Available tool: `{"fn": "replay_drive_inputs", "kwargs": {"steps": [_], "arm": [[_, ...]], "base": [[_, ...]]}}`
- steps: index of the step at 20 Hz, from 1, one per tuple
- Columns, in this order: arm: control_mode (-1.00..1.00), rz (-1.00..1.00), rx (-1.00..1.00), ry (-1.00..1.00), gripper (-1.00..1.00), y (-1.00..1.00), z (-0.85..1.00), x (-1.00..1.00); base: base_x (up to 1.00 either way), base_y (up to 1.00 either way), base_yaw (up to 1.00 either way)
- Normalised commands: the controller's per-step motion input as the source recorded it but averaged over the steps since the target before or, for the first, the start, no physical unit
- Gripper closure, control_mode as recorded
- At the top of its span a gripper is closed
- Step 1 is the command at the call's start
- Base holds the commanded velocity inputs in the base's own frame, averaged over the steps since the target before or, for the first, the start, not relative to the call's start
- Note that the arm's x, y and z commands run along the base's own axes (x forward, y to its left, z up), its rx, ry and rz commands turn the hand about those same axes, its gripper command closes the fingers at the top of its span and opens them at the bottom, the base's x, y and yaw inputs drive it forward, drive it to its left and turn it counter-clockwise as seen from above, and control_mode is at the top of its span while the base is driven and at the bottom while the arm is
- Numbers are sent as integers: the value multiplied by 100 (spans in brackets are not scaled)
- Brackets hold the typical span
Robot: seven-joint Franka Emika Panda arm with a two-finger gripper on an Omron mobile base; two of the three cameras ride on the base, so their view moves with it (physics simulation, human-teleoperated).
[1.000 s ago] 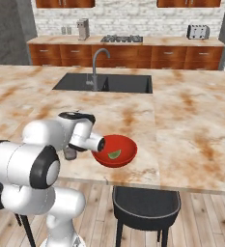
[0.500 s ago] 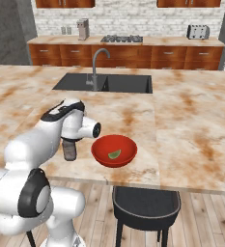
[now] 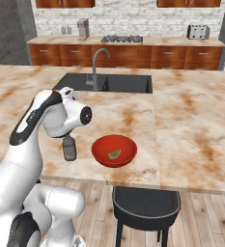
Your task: There is a bowl on the dining counter. Grab a lemon wedge from the fridge and place it in the bowl. Then get the liquor bottle and glass cup from the cabinet and place them next to the bowl.
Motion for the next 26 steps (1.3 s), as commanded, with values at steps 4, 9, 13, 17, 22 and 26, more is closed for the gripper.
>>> {"fn": "replay_drive_inputs", "kwargs": {"steps": [4, 9, 13, 17, 22, 26], "arm": [[-100, -16, 0, 30, -100, 0, 100, -56], [-100, -19, 0, 38, -100, 0, 87, -53], [-100, -17, 0, 32, -100, -8, 62, -77], [-100, -15, -4, 17, -100, -4, 14, -98], [-100, -14, -4, 0, -100, -4, -35, -100], [-100, -5, 2, -7, -100, -29, -22, -73]], "base": [[0, 0, 0], [0, 0, 0], [0, 0, 0], [0, 0, 0], [0, 0, 0], [0, 0, 0]]}}
